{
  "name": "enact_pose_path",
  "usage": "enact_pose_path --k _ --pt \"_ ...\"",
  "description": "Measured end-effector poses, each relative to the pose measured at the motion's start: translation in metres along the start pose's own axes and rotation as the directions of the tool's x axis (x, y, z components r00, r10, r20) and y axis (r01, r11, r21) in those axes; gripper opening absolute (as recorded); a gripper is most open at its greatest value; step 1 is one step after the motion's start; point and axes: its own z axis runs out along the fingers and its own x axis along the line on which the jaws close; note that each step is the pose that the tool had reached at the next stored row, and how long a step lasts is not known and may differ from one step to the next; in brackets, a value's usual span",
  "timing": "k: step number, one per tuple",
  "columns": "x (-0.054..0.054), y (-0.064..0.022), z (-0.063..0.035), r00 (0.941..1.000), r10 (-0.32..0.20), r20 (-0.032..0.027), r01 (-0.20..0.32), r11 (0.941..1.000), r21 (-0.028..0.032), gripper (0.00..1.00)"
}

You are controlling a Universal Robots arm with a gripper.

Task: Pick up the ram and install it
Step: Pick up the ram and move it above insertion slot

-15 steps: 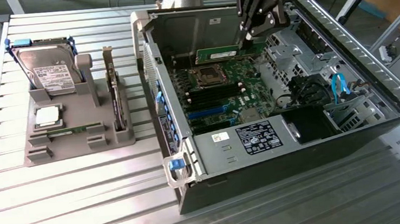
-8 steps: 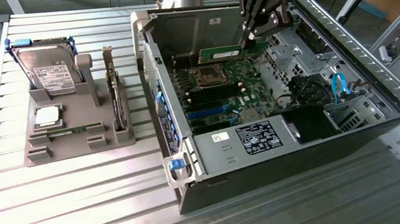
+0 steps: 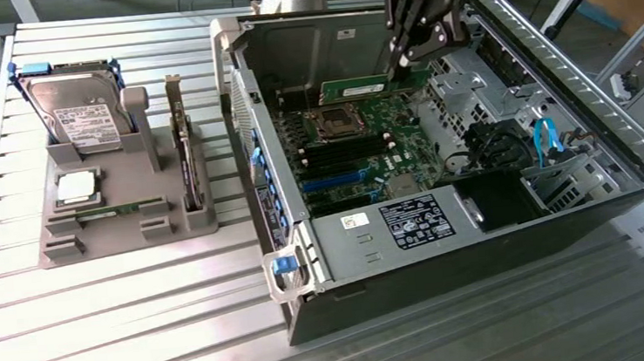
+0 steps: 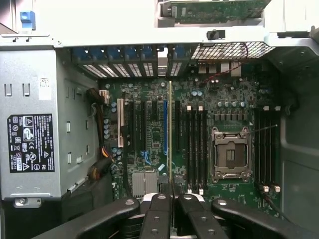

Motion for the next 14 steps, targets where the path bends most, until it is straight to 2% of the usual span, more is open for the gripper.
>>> enact_pose_path --k 7,14 --pt "0.0000 -0.0002 0.0021 1.0000 0.000 0.0000 0.000 1.0000 0.0000 0.12" --pt "-0.0002 -0.0099 0.0018 1.0000 0.000 0.0001 0.000 1.0000 0.0000 0.12"
